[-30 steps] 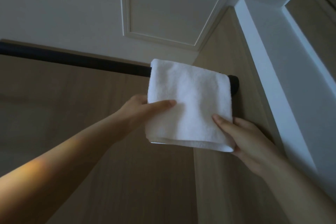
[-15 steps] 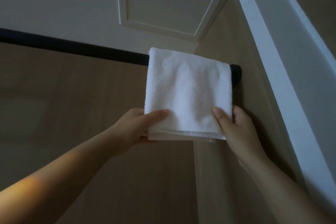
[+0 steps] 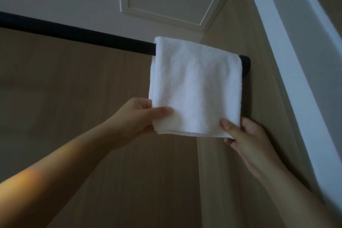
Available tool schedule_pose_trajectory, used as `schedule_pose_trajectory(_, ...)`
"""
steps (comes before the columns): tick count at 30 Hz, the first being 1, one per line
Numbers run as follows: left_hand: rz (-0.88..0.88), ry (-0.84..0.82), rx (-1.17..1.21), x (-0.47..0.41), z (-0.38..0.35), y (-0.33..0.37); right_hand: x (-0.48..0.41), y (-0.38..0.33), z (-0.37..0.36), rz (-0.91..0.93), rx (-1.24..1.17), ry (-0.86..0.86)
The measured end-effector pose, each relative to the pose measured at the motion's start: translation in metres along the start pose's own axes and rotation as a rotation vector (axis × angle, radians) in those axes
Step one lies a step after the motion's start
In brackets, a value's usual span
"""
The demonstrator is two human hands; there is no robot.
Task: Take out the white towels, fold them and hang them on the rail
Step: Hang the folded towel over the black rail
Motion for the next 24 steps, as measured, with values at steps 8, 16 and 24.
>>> schedule_pose_trajectory(8,-0.037,0.008,-0.051,0.007,-0.001,-0.008,-0.002,-0.008,-0.003,0.033,-0.035,0.012)
schedule_pose_trajectory(16,-0.066,-0.026,0.003,0.007,0.001,-0.013,-0.010,0.004,-0.019,-0.007,-0.053,-0.074)
schedule_pose_trajectory(24,-0.116,0.119,-0.260,0.006,0.010,-0.019,-0.004,-0.003,-0.032,0.108,0.280,-0.026)
Point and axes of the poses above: each hand's wrist, its own x-axis away from the middle knuckle, its own z-axis out of the back of the hand, y = z × x, the point moved 7 cm from there along -x, towards the middle knuckle, and after that the axes turned 9 degrees about -z, right-handed, at the moved point
